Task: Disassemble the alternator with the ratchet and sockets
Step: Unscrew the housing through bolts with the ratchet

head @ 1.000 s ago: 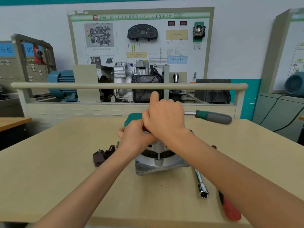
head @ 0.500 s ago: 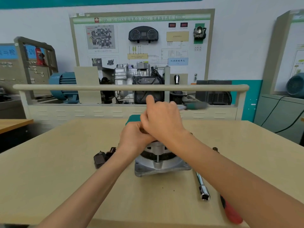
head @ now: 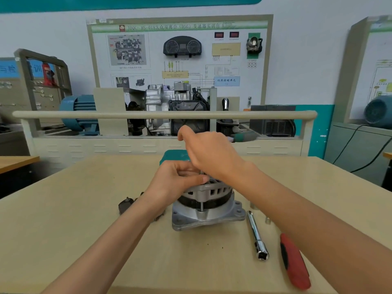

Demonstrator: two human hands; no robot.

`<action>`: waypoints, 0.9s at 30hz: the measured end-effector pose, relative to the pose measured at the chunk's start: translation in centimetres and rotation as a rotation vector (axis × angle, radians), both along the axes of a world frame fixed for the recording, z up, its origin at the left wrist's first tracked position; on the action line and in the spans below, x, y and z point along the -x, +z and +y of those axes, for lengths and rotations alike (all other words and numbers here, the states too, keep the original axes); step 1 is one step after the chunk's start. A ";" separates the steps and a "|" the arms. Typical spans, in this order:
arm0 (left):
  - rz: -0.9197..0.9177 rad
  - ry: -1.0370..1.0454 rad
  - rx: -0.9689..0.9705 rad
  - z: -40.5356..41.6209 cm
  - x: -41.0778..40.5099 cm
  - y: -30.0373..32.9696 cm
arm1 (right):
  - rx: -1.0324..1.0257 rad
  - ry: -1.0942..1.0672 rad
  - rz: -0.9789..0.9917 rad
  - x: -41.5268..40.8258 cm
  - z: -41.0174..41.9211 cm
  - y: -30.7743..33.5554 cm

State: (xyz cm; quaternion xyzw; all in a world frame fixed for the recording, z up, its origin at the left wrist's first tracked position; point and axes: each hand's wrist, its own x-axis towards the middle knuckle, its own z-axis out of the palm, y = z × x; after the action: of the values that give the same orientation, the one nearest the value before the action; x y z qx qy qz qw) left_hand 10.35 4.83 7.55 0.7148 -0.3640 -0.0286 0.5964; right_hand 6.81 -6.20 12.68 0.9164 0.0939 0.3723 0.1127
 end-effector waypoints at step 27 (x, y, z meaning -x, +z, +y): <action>0.012 -0.038 -0.162 0.3 -0.2 0.3 | 0.086 -0.030 -0.060 -0.9 0.6 0.2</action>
State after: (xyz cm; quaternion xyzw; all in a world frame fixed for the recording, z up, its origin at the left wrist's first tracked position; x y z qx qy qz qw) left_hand 10.52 5.13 7.81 0.7535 -0.3704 -0.0733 0.5382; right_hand 7.70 -5.65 12.89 0.9004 0.0927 0.3937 0.1604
